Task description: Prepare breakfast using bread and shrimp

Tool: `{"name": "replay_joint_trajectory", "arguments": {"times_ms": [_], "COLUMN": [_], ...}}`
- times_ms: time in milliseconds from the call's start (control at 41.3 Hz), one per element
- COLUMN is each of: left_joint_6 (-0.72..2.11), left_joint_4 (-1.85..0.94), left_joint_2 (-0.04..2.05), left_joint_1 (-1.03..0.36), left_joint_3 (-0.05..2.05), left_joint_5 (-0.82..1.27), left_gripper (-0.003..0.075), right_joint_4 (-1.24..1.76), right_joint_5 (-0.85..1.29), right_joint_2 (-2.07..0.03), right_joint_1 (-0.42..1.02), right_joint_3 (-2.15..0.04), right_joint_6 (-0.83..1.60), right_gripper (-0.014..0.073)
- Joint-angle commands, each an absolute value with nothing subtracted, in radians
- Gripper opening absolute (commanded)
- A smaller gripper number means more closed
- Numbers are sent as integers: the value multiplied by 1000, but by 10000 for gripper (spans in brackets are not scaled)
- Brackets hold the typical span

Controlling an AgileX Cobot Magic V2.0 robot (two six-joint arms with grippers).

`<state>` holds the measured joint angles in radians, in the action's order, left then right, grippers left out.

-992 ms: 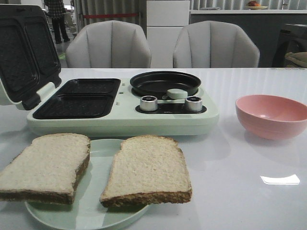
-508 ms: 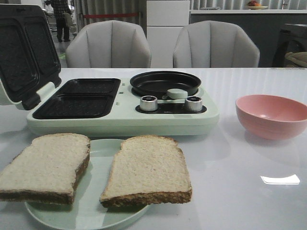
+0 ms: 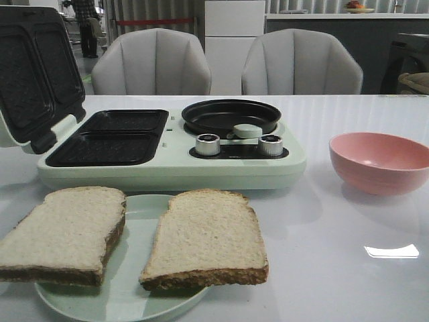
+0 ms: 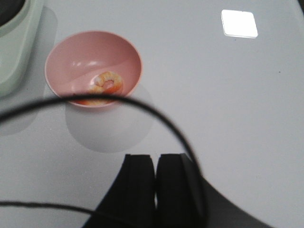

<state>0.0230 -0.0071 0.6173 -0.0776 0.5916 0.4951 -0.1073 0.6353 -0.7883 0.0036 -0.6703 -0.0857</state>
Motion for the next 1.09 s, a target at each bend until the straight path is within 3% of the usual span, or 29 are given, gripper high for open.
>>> {"name": "replay_joint_trajectory", "arguments": {"times_ms": [0, 290, 339, 460, 557, 944, 1065], "left_joint_6": [16, 16, 16, 16, 16, 20, 20], "left_joint_4": [-19, -19, -19, -19, -19, 45, 77], "left_joint_2": [643, 662, 662, 662, 662, 662, 662], "left_joint_1": [-75, -75, -75, -75, -75, -89, -160], "left_joint_3": [621, 621, 621, 621, 621, 621, 623], "left_joint_5": [429, 431, 431, 431, 431, 433, 432], "left_gripper": [100, 132, 183, 381, 489, 517, 578], "right_joint_4": [-125, -144, -144, -144, -144, -143, -143], "right_joint_5": [584, 597, 605, 614, 615, 619, 623], "right_joint_2": [-810, -817, -817, -817, -817, -817, -817], "right_joint_1": [0, 0, 0, 0, 0, 0, 0], "right_joint_3": [-697, -697, -697, -697, -697, -697, -697], "right_joint_6": [-77, -77, -77, -77, -77, -77, -77], "right_gripper": [179, 189, 232, 482, 598, 610, 610]}}
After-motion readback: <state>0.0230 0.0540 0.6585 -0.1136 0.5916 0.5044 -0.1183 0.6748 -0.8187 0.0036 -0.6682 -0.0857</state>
